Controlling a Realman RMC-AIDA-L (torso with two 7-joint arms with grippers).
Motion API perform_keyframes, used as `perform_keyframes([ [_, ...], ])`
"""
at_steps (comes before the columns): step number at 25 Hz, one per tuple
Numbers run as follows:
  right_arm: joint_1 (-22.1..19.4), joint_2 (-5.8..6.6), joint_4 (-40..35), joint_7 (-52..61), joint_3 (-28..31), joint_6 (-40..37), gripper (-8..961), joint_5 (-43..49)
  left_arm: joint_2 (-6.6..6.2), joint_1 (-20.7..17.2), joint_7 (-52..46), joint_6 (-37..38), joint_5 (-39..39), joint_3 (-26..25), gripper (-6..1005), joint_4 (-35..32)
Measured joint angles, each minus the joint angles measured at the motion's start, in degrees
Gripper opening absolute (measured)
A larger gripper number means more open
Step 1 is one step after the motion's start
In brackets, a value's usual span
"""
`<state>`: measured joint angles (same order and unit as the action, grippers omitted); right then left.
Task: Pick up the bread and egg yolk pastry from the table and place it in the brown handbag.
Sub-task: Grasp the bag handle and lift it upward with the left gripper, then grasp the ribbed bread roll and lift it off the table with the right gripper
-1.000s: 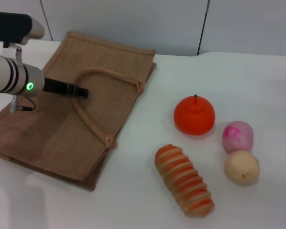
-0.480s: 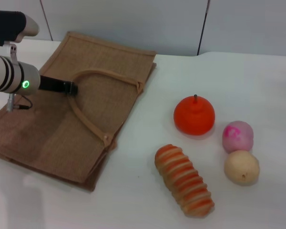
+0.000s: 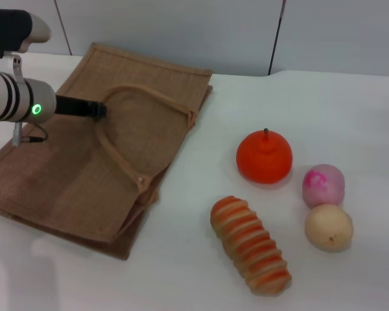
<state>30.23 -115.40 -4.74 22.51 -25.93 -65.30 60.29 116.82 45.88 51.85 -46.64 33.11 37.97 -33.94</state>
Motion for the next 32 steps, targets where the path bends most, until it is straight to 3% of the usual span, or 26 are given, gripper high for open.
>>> perform_keyframes([
  [3, 0.0, 0.0, 0.0, 0.04, -0.2, 0.01, 881, 0.17, 0.04, -1.64, 5.98, -0.94, 8.62, -0.1, 129, -0.09],
  [6, 0.17, 0.0, 0.05, 0.28, -1.07, 0.0, 881, 1.07, -0.21, -4.82, 15.35, -5.29, 22.33, -0.47, 127, -0.19],
  [11, 1.35, 0.0, 0.06, 1.65, -3.48, -0.04, 881, 6.87, -0.46, -10.75, 30.34, -17.5, 43.71, -0.71, 125, -0.67],
  [15, 2.72, 0.01, 0.02, 4.48, -3.74, -0.5, 882, 14.23, -0.46, -14.1, 38.62, -25.52, 54.64, -0.71, 123, -0.29],
  [22, 4.6, 0.07, -4.66, 16.55, -6.93, -6.24, 881, 31.83, -0.48, -15.95, 46.43, -34.12, 62.52, -1.34, 122, 3.33],
  [32, 7.75, -0.31, -14.95, 40.7, -15.72, -15.87, 880, 50.33, -0.62, -15.9, 51.2, -40.41, 63.61, -5.95, 121, 6.43],
])
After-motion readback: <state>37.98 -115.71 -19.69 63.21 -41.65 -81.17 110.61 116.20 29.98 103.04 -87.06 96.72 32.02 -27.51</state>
